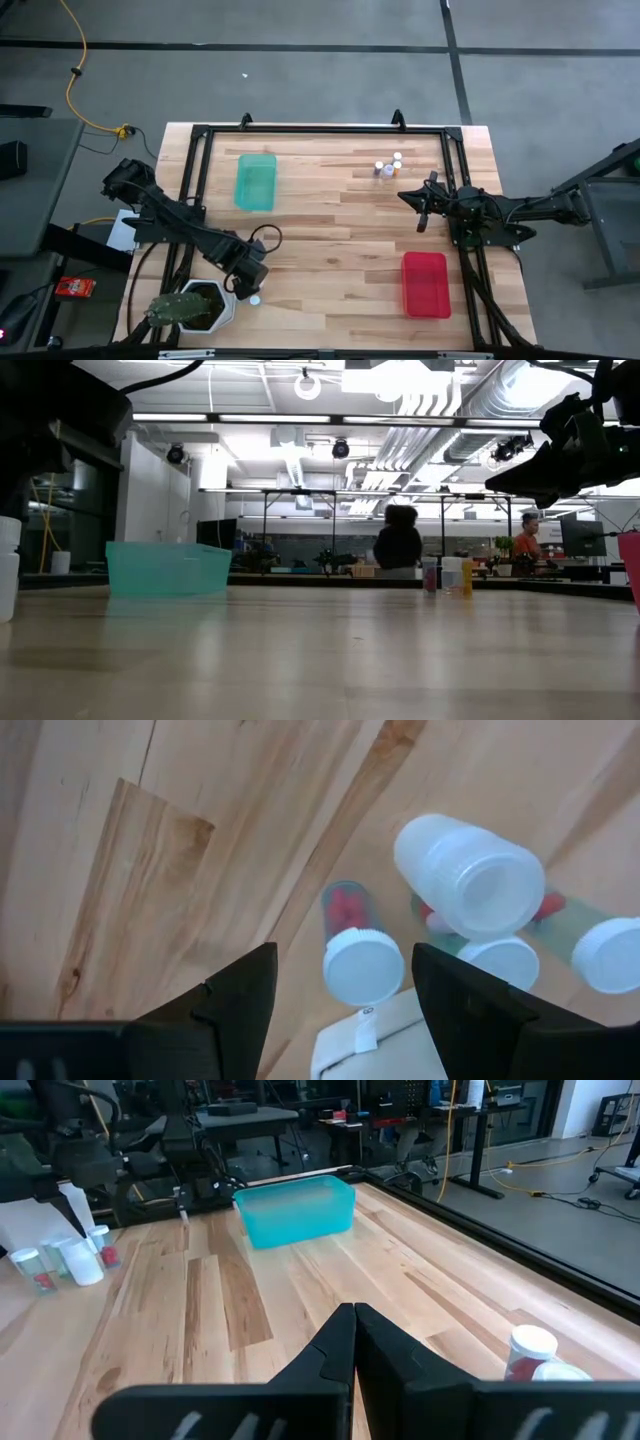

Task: Pick and place medicine bottles into bin by pill shape (circle, oval)
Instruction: Put the blue capsule bottle into the blue bin

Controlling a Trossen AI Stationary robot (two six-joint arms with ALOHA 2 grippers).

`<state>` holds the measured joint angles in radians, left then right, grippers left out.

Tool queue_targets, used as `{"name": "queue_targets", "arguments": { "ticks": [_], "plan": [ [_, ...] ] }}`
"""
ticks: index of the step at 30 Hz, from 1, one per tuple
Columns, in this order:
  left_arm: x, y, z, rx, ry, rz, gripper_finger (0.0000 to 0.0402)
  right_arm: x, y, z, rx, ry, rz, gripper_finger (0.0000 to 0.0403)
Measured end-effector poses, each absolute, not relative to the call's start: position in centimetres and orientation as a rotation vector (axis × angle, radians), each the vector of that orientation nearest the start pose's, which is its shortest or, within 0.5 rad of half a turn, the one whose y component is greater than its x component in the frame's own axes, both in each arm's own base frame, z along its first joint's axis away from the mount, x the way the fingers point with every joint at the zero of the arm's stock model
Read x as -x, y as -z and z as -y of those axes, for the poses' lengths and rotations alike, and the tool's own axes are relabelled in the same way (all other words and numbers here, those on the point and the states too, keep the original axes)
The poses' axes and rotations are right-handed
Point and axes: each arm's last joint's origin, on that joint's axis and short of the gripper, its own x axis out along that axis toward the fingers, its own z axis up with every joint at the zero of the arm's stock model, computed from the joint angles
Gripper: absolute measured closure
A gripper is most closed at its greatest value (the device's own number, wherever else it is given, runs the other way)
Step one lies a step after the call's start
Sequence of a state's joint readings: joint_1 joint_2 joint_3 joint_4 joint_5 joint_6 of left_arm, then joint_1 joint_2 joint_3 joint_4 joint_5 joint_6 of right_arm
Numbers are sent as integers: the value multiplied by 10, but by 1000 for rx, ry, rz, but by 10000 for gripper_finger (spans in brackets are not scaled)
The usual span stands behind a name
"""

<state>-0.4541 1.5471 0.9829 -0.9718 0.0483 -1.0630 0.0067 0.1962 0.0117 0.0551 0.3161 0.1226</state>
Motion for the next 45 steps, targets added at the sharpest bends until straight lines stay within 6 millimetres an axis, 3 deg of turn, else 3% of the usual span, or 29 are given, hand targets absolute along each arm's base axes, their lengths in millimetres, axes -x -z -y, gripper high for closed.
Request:
{"name": "queue_targets", "arguments": {
  "ticks": [31, 45],
  "plan": [
    [-222, -180, 113, 471, -459, -1534, 183, -107, -157, 8, -100, 317, -111, 402],
    [-222, -185, 108, 433, -417, -1517, 303, -107, -157, 8, -100, 317, -111, 402]
  ]
}}
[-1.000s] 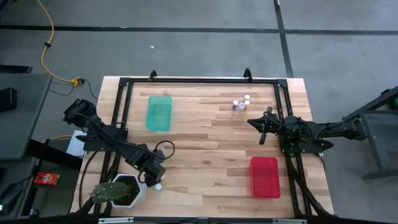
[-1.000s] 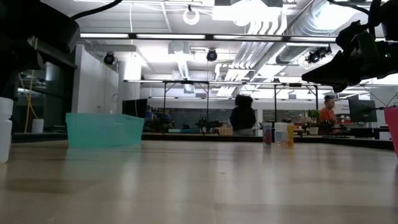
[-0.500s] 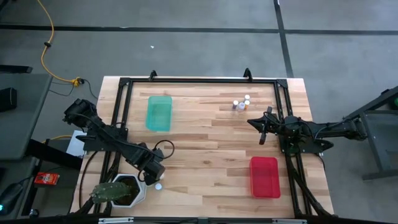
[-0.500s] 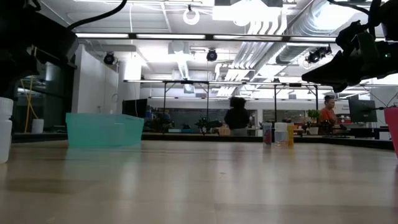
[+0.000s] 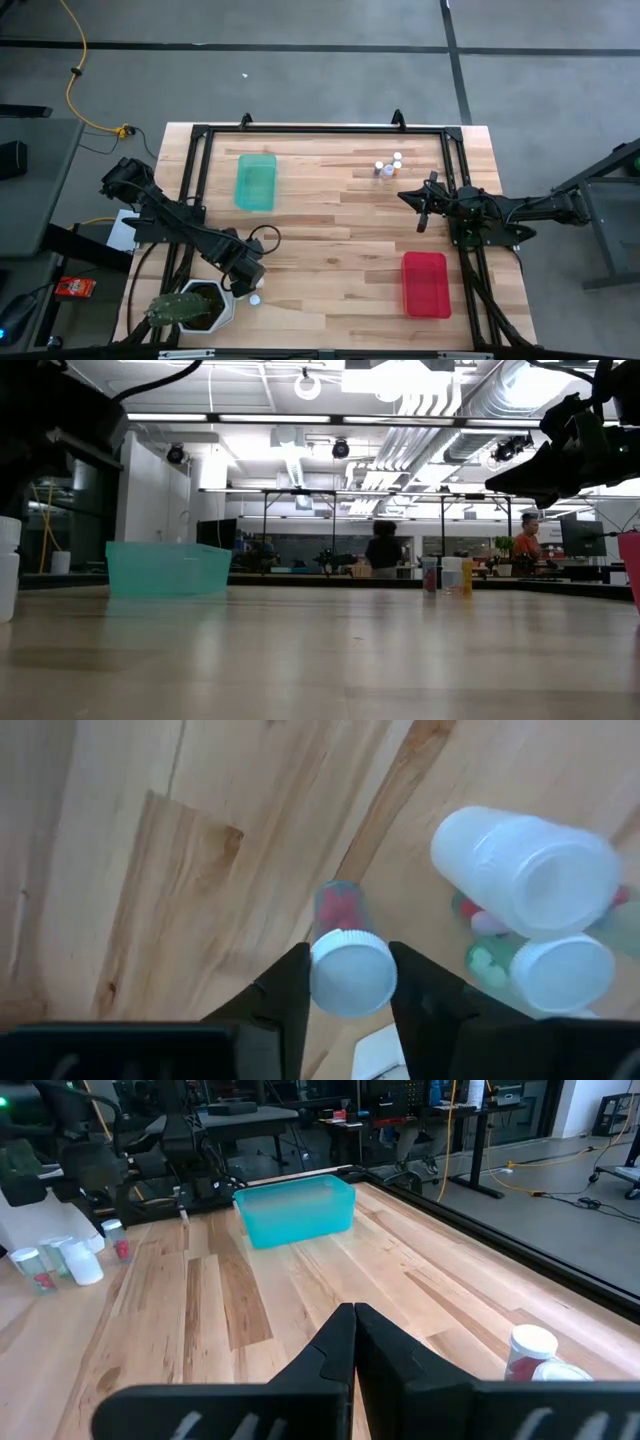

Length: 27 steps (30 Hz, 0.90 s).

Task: Pick and place medicine bottles into bin by pill shape (circle, oval)
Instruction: Put the blue capsule bottle into the blue bin

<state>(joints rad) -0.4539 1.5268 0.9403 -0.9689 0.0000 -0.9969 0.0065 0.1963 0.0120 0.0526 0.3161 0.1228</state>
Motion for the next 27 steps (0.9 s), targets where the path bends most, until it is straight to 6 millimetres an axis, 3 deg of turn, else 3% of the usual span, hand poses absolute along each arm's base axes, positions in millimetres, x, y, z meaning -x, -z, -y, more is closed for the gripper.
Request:
{"name": "queue_targets", "arguments": {
  "ticks": [3, 7, 13, 17, 22, 27],
  "plan": [
    [-223, -196, 103, 396, -402, -1467, 306, -107, -157, 8, -100, 317, -111, 402],
    [-223, -226, 90, 303, -389, -1321, 292, -107, -157, 8, -100, 317, -111, 402],
    [-212, -276, 68, 45, -435, -909, 286, -107, -157, 8, -100, 317, -111, 402],
    [-206, -293, 55, -101, -449, -659, 290, -107, -157, 8, -102, 316, -103, 402],
    [-205, -283, 36, -146, -387, -407, 289, -108, -162, 8, -118, 314, -57, 402],
    [-207, -249, 15, -89, -269, -157, 289, -109, -168, 7, -129, 272, 8, 402]
  ]
}}
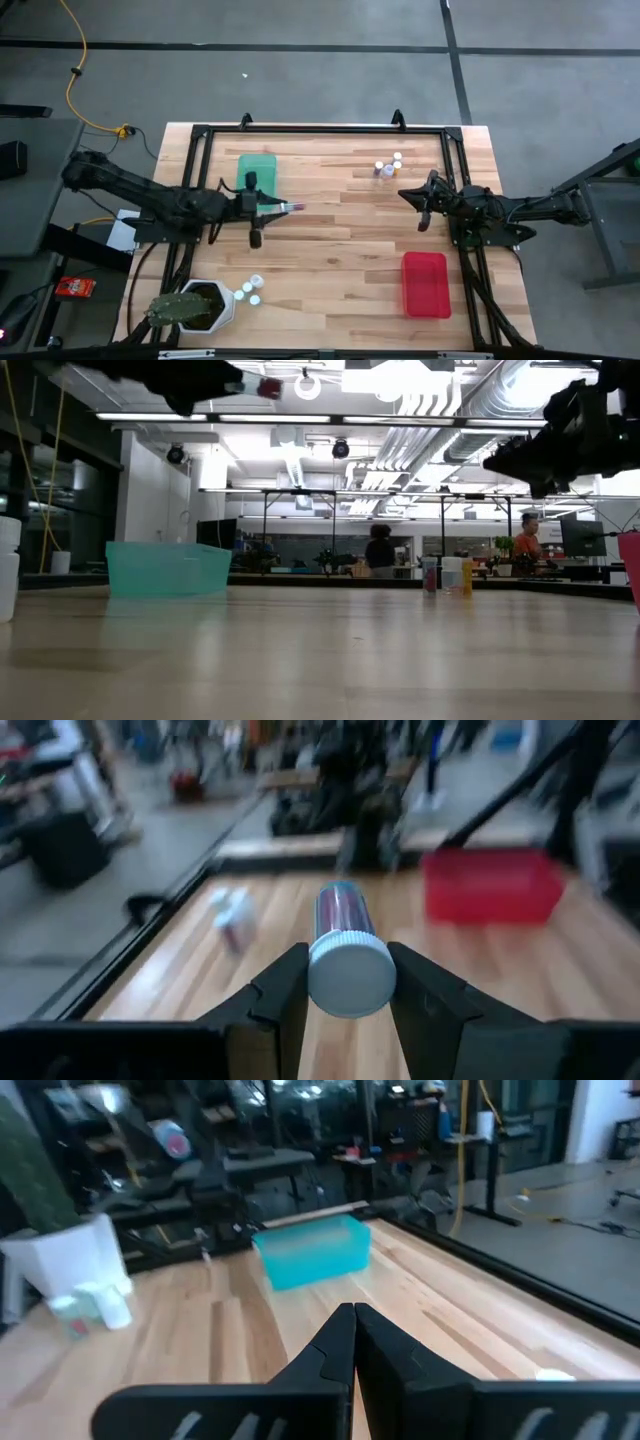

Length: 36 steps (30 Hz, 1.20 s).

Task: Pick and place medicine bottles into bin by pill shape (circle, oval)
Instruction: Put the blue capsule bottle into the blue bin

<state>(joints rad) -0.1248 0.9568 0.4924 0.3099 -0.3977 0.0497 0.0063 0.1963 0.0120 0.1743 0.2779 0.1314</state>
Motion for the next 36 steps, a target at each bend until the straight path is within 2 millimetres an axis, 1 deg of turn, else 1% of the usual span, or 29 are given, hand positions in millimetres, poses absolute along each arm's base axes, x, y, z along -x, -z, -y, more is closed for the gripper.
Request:
{"name": "queue_targets", "arguments": {
  "ticks": [2, 5, 9, 16, 19, 22, 24, 27, 29, 32, 36],
  "plan": [
    [-206, -235, 7, -70, -253, -74, 289, -109, -170, 7, -132, 244, 31, 402],
    [-201, -216, -3, -55, -249, -4, 289, -109, -172, 5, -130, 199, 44, 402],
    [-196, -205, -11, -43, -265, 38, 288, -109, -172, 5, -109, 192, 40, 402],
    [-196, -205, -14, -41, -286, 32, 288, -109, -172, 5, -99, 192, 39, 402],
    [-202, -215, -19, -12, -375, 2, 288, -109, -172, 5, -100, 202, 40, 402],
    [-208, -238, -31, 7, -452, -153, 288, -109, -172, 6, -100, 227, 41, 402],
    [-210, -256, -41, 22, -511, -319, 288, -109, -172, 6, -100, 230, 41, 402],
    [-205, -278, -55, 74, -629, -540, 288, -109, -172, 6, -100, 230, 40, 402],
    [-200, -286, -63, 124, -701, -663, 288, -109, -172, 6, -99, 231, 37, 402],
    [-193, -287, -74, 168, -769, -806, 288, -109, -172, 6, -99, 232, 37, 402],
    [-191, -269, -91, 268, -747, -978, 288, -109, -171, 6, -99, 232, 34, 402]
  ]
}}
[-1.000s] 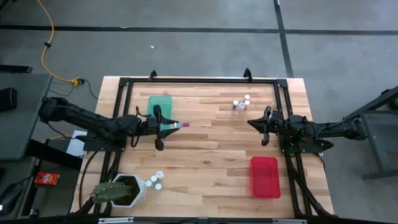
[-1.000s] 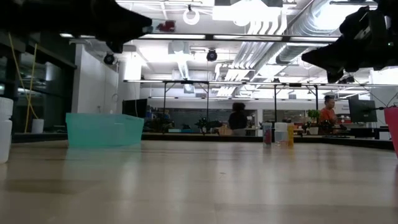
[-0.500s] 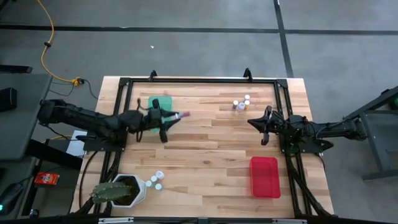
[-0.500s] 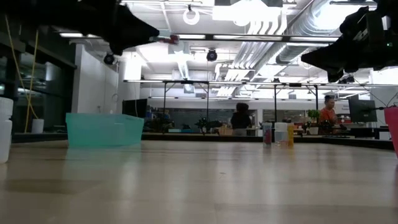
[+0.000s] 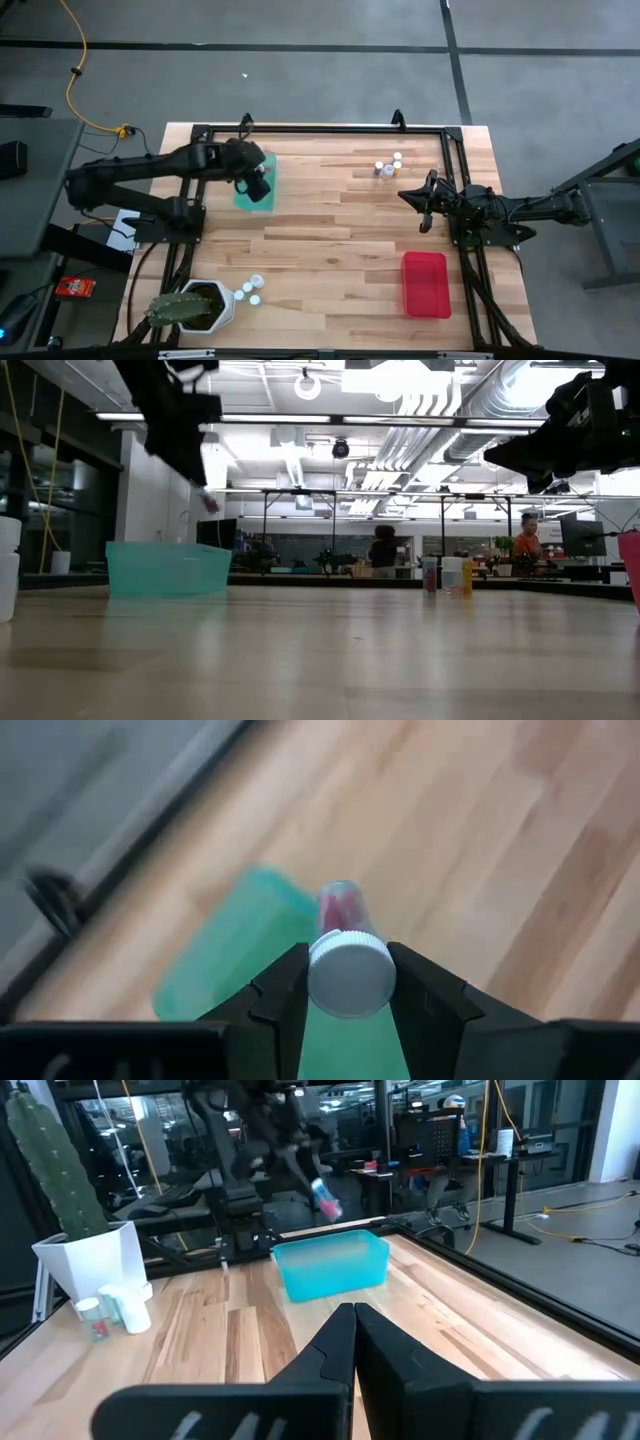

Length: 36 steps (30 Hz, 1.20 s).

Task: Pick and place medicine bottles into bin by pill shape (circle, oval)
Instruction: Put the blue capsule bottle into the blue bin

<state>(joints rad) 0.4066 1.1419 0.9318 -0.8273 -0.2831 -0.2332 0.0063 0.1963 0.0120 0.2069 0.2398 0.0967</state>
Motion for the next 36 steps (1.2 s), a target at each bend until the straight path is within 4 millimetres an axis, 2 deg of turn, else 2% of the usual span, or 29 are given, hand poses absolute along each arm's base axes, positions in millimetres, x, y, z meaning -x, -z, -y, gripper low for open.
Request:
{"name": "queue_targets", "arguments": {
  "ticks": [4, 17, 22, 27, 36],
  "plan": [
    [-191, -250, -109, 343, -721, -1115, 288, -109, -171, 6, -103, 232, 34, 402],
    [-191, -198, -163, 407, -754, -1372, 288, -109, -171, 6, -107, 232, 31, 402],
    [-194, -194, -171, 426, -663, -1385, 289, -109, -171, 6, -106, 233, 27, 402],
    [-194, -194, -172, 400, -624, -1392, 286, -109, -171, 6, -106, 233, 27, 402],
    [-194, -194, -172, 393, -617, -1394, 239, -109, -171, 6, -106, 233, 27, 402]
  ]
}}
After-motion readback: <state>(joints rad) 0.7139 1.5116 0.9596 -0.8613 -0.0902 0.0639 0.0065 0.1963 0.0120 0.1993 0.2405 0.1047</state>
